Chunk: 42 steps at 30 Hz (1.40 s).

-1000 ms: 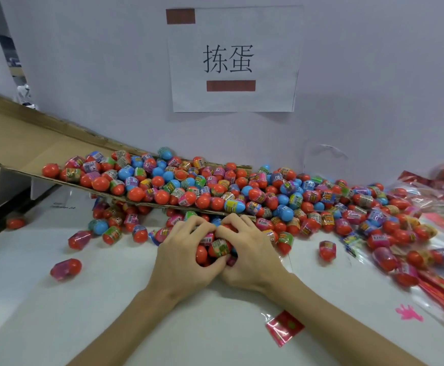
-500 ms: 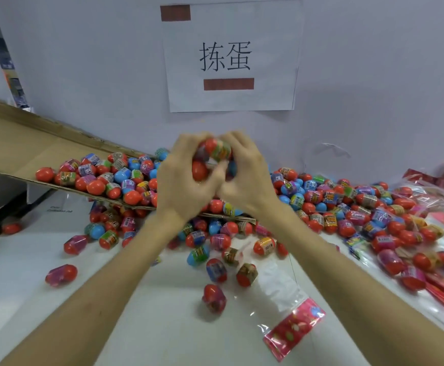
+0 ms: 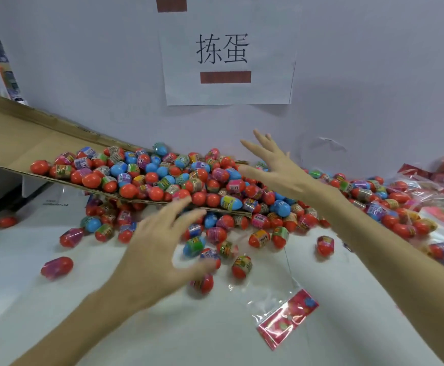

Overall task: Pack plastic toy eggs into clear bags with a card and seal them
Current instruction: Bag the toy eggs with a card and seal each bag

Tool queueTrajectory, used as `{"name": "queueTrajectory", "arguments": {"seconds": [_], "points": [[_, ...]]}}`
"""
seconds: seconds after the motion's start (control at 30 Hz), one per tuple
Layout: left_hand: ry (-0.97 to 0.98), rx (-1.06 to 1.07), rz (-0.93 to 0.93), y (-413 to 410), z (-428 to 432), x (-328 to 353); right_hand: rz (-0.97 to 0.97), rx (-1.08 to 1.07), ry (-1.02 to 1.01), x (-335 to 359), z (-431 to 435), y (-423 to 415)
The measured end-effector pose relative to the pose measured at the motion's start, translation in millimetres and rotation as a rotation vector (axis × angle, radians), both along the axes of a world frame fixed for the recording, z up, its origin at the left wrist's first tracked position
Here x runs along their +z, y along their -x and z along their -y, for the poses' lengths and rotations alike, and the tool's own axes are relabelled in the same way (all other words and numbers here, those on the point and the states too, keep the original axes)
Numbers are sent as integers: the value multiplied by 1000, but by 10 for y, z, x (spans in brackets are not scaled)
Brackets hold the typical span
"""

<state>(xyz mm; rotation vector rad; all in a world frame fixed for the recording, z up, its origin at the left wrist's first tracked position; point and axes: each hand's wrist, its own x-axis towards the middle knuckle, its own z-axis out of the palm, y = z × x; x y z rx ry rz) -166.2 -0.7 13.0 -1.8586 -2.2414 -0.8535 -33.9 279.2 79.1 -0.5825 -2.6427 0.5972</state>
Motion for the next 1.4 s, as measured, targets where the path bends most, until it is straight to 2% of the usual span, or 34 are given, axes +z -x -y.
{"name": "queueTrajectory", "arguments": {"seconds": [0.07, 0.13, 0.3, 0.5, 0.57, 0.67, 0.77, 0.9, 1.13, 1.3, 1.4], "points": [[217, 4, -126, -153, 78, -197, -53, -30, 55, -36, -31, 8], [308, 23, -176, -229, -22, -293, -77, -54, 55, -34, -57, 111], [261, 137, -162, -115, -460, -264, 65, 1, -205, -31, -35, 349], [119, 154, -220, 7, -535, -336, -265, 75, -175, -20, 332, -46], [105, 174, -225, 56, -508, -375, -192, 80, -244, -194, 541, -308], [121, 181, -220, 92, -492, -396, 68, 55, -352, -532, 773, -536], [213, 115, -172, 125, -528, -388, 192, 31, -347, -818, 877, -477], [267, 9, -149, 291, -539, -338, 138, 7, -351, -957, 908, -273], [66, -82, -97, 129, -425, -368, 50, 92, -267, -889, 1012, -237], [35, -108, -72, -94, -297, -309, 75, 96, -238, -871, 1096, -369], [82, -75, -62, -242, -325, -272, 125, 61, -222, -872, 1157, -397]]}}
